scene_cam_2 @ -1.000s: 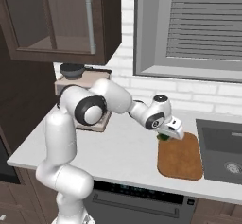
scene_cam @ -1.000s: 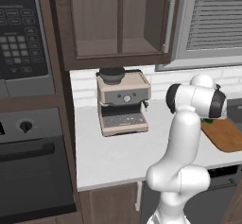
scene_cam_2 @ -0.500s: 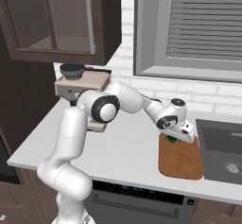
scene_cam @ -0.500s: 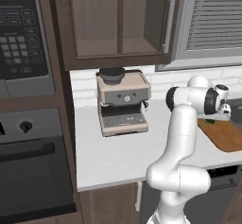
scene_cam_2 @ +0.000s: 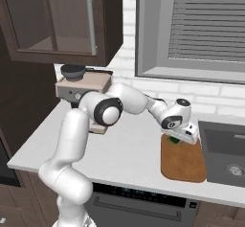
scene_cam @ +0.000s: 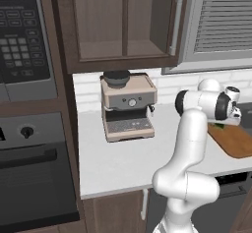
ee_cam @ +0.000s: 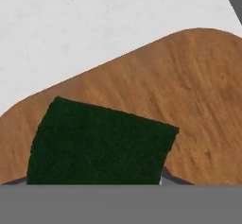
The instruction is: Pick up the sponge from the counter and clean the cutting board by briefly scrubbing or pressing down on the cutting board. Once finished, release the sponge.
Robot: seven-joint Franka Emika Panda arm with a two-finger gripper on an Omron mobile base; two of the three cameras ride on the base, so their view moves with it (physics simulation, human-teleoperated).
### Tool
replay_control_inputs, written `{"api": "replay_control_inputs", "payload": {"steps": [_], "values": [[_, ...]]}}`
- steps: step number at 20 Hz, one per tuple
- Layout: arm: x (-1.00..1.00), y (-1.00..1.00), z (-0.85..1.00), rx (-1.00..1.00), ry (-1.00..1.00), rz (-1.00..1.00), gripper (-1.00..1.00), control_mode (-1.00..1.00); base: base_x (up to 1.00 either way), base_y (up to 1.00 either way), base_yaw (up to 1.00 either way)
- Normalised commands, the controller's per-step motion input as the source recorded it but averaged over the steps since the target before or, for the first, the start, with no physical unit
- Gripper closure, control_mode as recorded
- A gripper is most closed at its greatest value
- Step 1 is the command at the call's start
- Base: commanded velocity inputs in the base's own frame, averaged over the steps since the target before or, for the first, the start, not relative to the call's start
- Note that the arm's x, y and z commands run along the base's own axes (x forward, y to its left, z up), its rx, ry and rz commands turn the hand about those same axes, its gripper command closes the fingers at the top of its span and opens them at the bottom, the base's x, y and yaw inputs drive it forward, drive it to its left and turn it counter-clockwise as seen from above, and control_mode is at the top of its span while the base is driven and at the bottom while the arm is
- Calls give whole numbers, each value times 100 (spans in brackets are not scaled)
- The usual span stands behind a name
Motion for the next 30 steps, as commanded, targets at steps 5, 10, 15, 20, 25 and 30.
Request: {"api": "replay_control_inputs", "payload": {"steps": [5,10,15,20,25,30], "values": [[-88,58,-100,-8,-32,1,100,-100,0,0,0],[-25,75,-100,-6,-18,0,100,-100,0,0,0],[50,87,-100,-14,17,0,100,-100,0,0,0],[73,70,-100,-16,43,-2,100,-100,0,0,0],[89,-14,-72,-1,43,1,100,-100,0,0,0],[-5,-97,7,38,-6,7,100,-100,0,0,0]]}}
